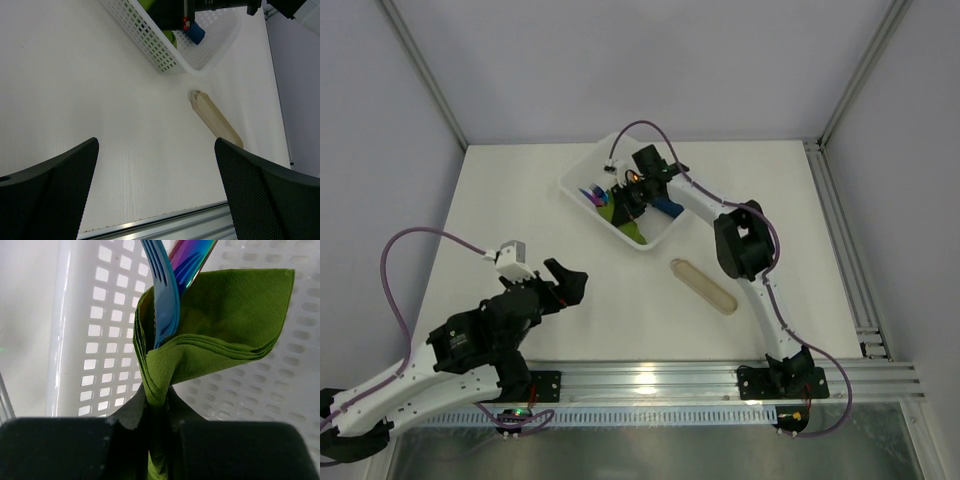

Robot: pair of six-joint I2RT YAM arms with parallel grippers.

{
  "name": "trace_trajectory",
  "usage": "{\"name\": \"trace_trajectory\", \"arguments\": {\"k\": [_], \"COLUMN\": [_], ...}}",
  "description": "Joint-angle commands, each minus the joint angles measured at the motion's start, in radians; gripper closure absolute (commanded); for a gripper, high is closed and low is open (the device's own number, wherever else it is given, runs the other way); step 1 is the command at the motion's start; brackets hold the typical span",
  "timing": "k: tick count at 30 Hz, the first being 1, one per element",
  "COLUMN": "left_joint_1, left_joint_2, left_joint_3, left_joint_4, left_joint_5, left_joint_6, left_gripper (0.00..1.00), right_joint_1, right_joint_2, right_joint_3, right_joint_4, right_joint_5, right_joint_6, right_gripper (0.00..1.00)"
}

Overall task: Place the utensils on the paper napkin and roll it up
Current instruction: Place the utensils in the bin.

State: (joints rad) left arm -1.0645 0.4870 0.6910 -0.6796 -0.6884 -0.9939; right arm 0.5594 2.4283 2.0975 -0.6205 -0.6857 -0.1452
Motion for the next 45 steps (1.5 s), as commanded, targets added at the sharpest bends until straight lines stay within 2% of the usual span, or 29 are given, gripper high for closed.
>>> {"name": "trace_trajectory", "arguments": {"k": [1,9,14,24,45], "left_joint_1": [0.0,-0.002,-0.002,-0.002,0.0], "left_joint_2": [-0.016,-0.047,-0.047,-0.001,0.005], "left_joint_3": [0.001,-0.002,-0.008,-0.004,-0.027], "left_joint_4": [-0.015,-0.029,-0.015,0.021,0.058], "left_joint_5": [-0.034,-0.042,-0.045,-0.031,-0.025], "left_joint_6": [-0.018,-0.023,-0.02,-0.011,-0.017], "left_gripper": [0.01,0.01,0.01,0.01,0.01], "right_joint_1": [0.007,-0.042,-0.061,-0.061,-0.061], "right_joint_2": [-0.081,-0.022,0.008,0.08,0.179], "right_joint_3": [0.012,0.096,0.099,0.125,0.162], "right_joint_4": [0.116,0.05,0.015,0.001,-0.03], "right_joint_5": [-0.074,-0.153,-0.178,-0.242,-0.193], "right_joint_6": [0.11,0.11,0.056,0.053,0.096], "right_gripper": [0.97,0.96,0.96,0.96,0.96]}}
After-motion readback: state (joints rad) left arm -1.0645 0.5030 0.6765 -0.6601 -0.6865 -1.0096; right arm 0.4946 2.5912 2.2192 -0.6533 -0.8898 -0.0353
